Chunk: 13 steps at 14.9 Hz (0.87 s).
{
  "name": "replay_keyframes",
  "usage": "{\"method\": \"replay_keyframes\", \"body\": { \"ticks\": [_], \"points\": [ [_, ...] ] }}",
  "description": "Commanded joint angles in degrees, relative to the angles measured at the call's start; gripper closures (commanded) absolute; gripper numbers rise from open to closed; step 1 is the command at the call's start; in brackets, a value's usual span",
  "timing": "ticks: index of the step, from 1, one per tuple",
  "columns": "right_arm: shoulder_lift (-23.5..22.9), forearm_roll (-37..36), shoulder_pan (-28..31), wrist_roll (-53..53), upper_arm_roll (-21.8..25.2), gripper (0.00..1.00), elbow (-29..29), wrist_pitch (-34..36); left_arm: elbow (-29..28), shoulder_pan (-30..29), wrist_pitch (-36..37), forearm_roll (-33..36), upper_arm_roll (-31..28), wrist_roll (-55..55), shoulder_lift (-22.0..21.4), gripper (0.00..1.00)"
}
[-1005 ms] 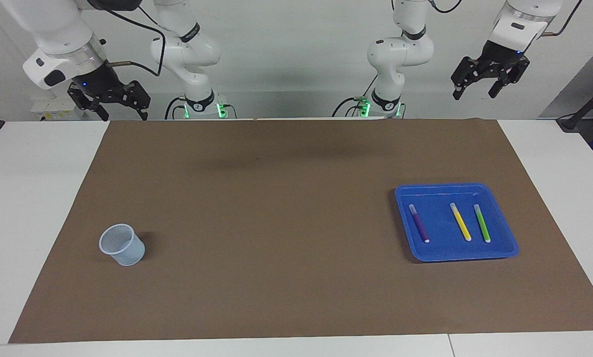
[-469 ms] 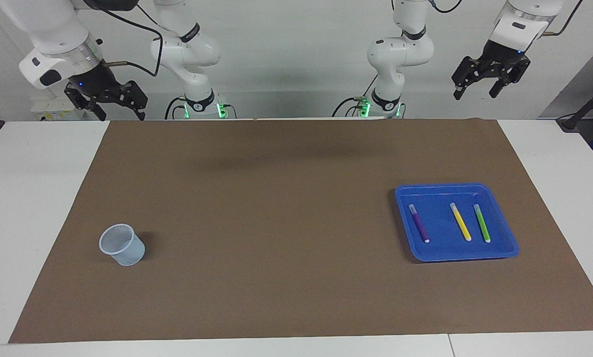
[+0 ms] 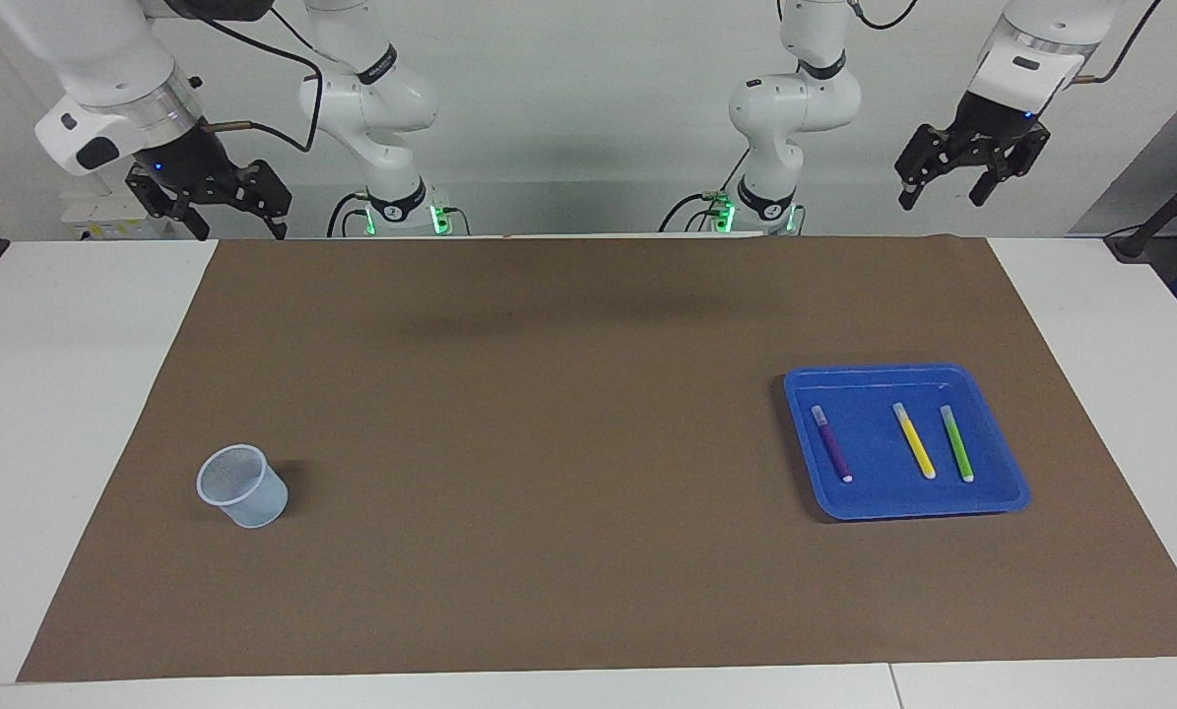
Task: Transfer and insert pens with both arms
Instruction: 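Move the left gripper over the purple pen in the blue tray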
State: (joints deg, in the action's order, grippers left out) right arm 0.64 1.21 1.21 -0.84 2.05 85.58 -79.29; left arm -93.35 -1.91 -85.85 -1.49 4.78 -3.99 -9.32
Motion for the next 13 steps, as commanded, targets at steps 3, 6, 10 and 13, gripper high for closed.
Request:
{"method": "replay_keyframes", "body": {
  "ticks": [3, 6, 10, 13],
  "points": [
    [-0.4, 0.9, 0.5, 1.1, -0.5, 0.0, -1.3, -0.9, -5.9, 1.2, -6.1, 0.2, 0.2, -2.5, -1.2, 0.0],
    [-0.6, 0.6, 0.5, 1.2, -0.5, 0.0, -1.1, -2.5, -10.3, 2.8, -12.1, 0.2, 0.2, -6.8, -1.2, 0.0],
    [-0.6, 0.4, 0.0, 1.4, -0.6, 0.0, -0.9, -3.7, -12.5, 2.8, -16.4, 0.2, 0.2, -6.6, -0.4, 0.0],
    [-0.6, 0.8, 0.4, 0.8, -0.6, 0.0, -0.8, -3.0, -17.3, 2.8, -22.6, 0.2, 0.2, -6.5, -0.4, 0.0]
  ]
}}
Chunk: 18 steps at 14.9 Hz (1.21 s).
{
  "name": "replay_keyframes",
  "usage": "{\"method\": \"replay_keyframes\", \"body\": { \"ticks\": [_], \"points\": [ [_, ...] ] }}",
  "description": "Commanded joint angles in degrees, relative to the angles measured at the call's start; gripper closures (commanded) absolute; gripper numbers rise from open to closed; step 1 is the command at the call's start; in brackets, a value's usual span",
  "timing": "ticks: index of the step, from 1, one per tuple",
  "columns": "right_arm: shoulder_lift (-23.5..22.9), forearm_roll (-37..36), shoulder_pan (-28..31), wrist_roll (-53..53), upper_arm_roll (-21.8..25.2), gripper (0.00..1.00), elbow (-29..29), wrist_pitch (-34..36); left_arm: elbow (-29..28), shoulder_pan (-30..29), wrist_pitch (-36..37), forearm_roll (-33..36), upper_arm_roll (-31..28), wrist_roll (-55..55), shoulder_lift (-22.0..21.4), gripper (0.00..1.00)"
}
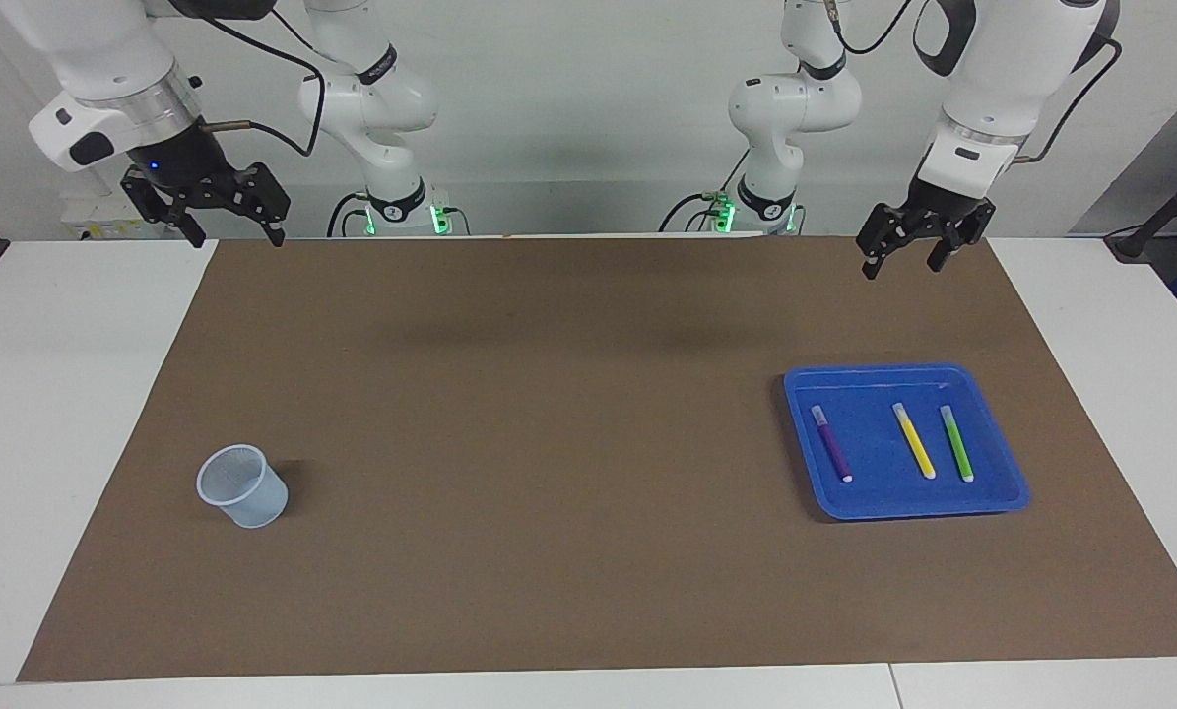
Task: Transfer and insert pens with both arms
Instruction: 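Lower the left gripper and grasp the purple pen in the tray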
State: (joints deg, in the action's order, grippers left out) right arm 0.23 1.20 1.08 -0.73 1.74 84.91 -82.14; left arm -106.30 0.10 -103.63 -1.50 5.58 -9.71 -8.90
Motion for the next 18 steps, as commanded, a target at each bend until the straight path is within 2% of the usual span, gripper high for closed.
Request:
{"method": "replay_keyframes", "body": {
  "ticks": [1, 4, 11, 18],
  "points": [
    [-0.1, 0.8, 0.4, 0.6, -0.4, 0.0, -0.1, -0.1, -5.3, 0.8, -6.0, 0.2, -0.6, -0.7, -0.8, 0.0],
    [-0.1, 0.7, -0.1, 1.1, -0.6, 0.0, 0.1, -0.8, -6.4, 0.9, -8.7, 0.3, -0.7, -0.9, 0.6, 0.0],
    [-0.1, 0.6, 0.0, 0.9, -0.7, 0.0, 0.2, -0.5, -7.2, 1.6, -16.2, 0.9, -0.7, -1.2, 8.3, 0.0],
    [-0.2, 0.7, 0.3, 0.6, -0.7, 0.0, -0.2, -0.2, -6.3, 1.6, -21.9, 2.8, -0.8, -1.0, 13.9, 0.0]
  ]
}}
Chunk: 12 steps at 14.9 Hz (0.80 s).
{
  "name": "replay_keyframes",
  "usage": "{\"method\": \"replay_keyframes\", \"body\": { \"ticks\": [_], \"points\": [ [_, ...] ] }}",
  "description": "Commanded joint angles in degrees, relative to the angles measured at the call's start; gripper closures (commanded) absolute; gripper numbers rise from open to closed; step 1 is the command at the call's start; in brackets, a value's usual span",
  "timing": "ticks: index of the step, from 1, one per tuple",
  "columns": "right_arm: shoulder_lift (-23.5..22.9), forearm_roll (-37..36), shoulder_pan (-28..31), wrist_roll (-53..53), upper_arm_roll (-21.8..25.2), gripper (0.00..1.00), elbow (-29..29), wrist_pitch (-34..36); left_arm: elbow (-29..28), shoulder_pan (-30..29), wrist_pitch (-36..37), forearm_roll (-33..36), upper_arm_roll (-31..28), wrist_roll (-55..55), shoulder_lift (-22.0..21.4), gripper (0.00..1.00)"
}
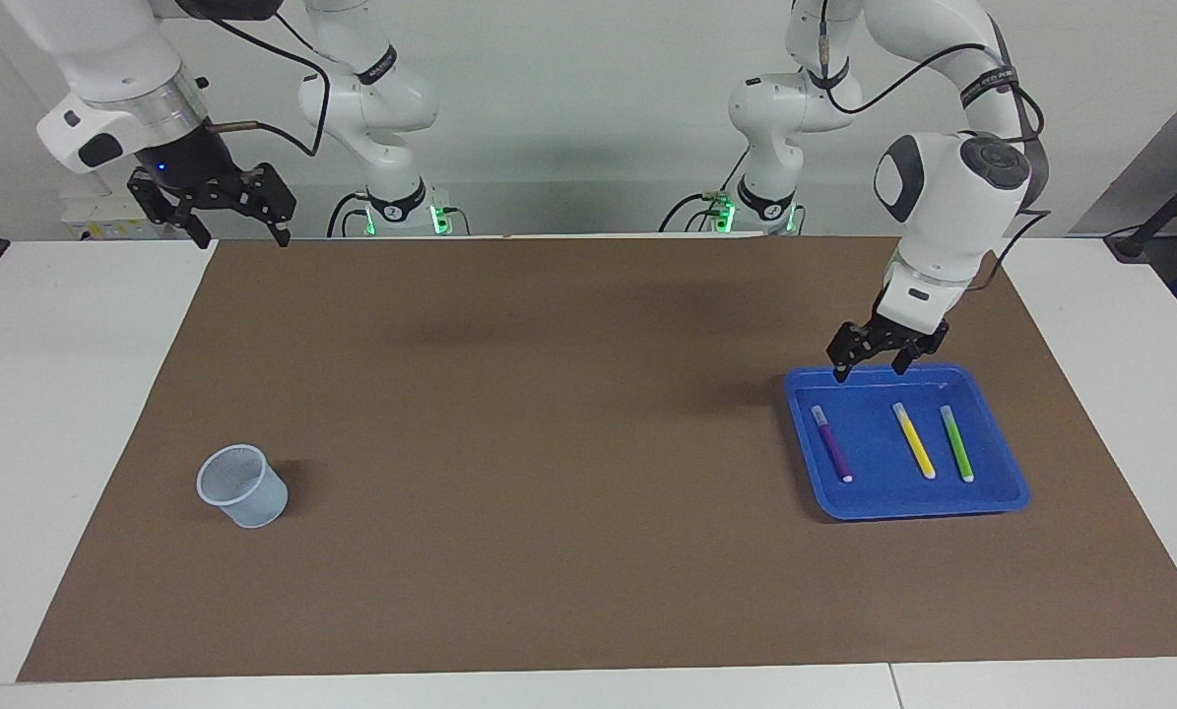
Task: Transfer and insert pens with both arms
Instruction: 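Lower the left gripper and grasp the purple pen in the tray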
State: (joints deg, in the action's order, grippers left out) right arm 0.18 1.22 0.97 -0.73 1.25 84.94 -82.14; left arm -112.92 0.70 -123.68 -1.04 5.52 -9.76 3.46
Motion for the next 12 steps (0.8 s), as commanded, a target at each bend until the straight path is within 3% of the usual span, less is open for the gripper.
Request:
{"method": "replay_keyframes", "body": {
  "ticks": [1, 6, 12],
  "points": [
    [-0.1, 0.6, 0.1, 0.6, -0.2, 0.0, 0.0, -0.6, 0.5, 1.1, -2.5, 4.1, -0.7, -1.0, 2.7, 0.0],
    [-0.1, 0.7, 0.5, -0.6, -0.2, 0.0, 0.2, -1.1, 1.8, 1.1, -7.3, 4.5, -0.7, -1.1, 8.4, 0.0],
    [0.0, 0.5, 0.4, -1.8, -0.2, 0.0, 0.4, -1.7, 0.2, 0.0, -6.7, 4.5, -0.7, -0.7, 8.7, 0.0]
  ]
}}
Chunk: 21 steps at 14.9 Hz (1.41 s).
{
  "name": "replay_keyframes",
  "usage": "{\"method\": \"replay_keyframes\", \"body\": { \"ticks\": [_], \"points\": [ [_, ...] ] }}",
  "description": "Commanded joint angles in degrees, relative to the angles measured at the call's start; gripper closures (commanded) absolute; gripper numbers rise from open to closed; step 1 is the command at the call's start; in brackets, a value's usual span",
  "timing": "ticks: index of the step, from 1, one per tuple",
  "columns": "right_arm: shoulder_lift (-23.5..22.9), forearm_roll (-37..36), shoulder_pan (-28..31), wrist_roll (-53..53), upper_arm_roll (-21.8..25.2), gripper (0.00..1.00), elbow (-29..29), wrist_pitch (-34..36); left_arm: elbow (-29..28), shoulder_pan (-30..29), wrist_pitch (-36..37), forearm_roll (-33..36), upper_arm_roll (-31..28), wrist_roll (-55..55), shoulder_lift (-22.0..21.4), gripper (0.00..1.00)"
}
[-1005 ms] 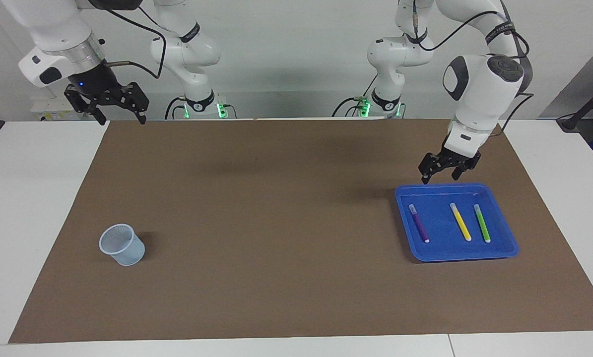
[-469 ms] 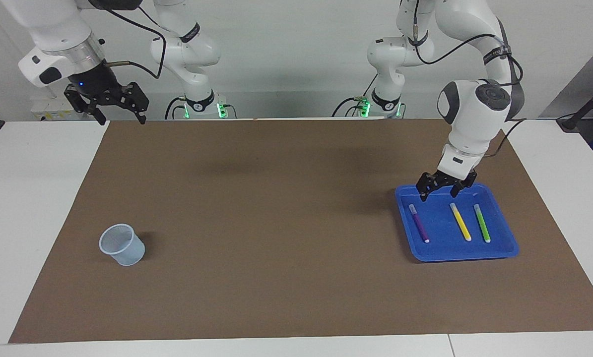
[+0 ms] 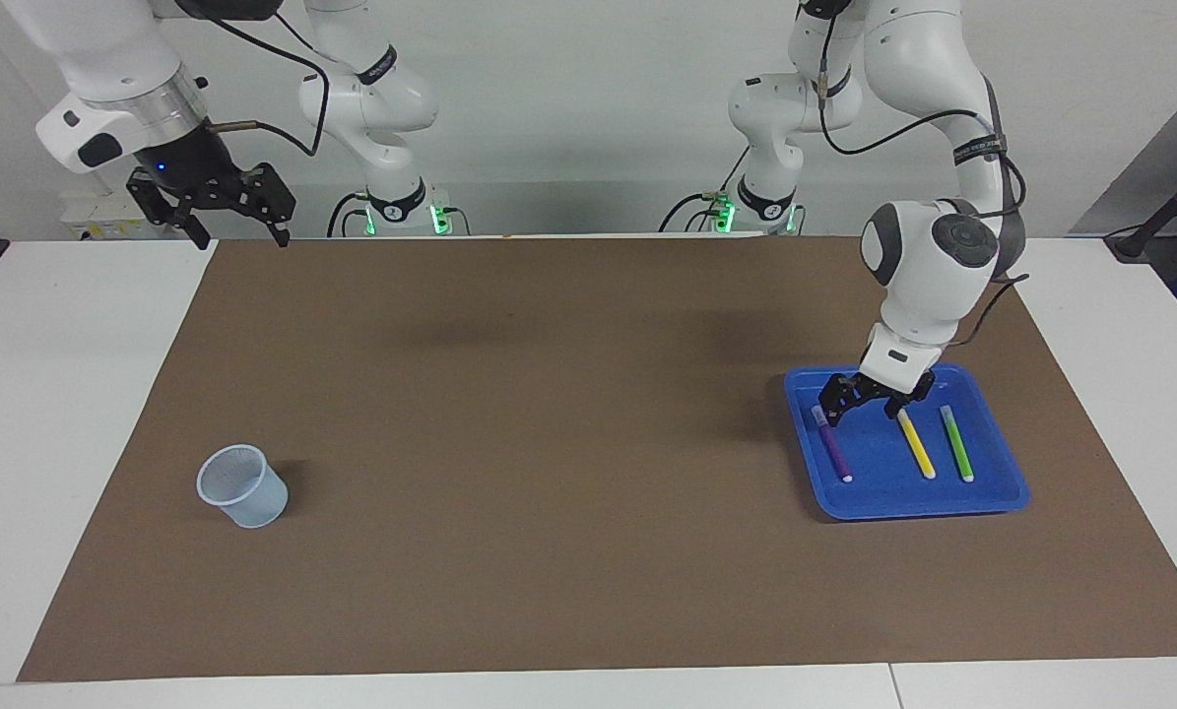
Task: Transfer and insert pens with both arms
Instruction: 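Lower the left gripper and grasp the purple pen in the tray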
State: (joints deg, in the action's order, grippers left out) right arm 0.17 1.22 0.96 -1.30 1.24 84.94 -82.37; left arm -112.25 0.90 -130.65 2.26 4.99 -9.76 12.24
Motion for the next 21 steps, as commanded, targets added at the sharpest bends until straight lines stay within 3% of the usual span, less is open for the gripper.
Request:
{"method": "replay_keyframes", "body": {
  "ticks": [1, 4, 7, 16, 18, 21],
  "points": [
    [0.1, 0.6, 0.4, -1.9, -0.2, 0.0, 0.5, -1.7, -1.5, -0.4, -0.3, 1.2, -0.2, -1.0, 0.0, 0.0],
    [0.0, 0.8, 0.9, -3.9, -0.2, 0.0, 0.5, -2.4, -3.9, -0.4, -0.9, 1.2, -0.2, -1.3, -0.1, 0.0],
    [0.0, 0.8, 1.1, -5.8, -0.1, 0.0, 0.4, -2.3, -8.1, 0.0, -6.6, 1.2, -0.1, -2.9, -0.2, 0.0],
    [-0.1, 0.7, 0.3, -2.8, -0.1, 0.0, 0.2, -0.9, -11.3, 0.4, -7.4, 1.3, 0.0, -3.8, -0.6, 0.01],
    [-0.1, 0.8, 0.4, -2.6, -0.1, 0.07, 0.1, -0.7, -11.8, 0.4, -7.8, 1.3, 0.0, -3.7, -0.7, 0.03],
    [-0.1, 0.8, 0.6, -2.5, -0.1, 0.08, 0.1, -0.9, -11.9, 0.9, -9.4, 1.3, 0.0, -3.9, -0.5, 0.08]
  ]
}}
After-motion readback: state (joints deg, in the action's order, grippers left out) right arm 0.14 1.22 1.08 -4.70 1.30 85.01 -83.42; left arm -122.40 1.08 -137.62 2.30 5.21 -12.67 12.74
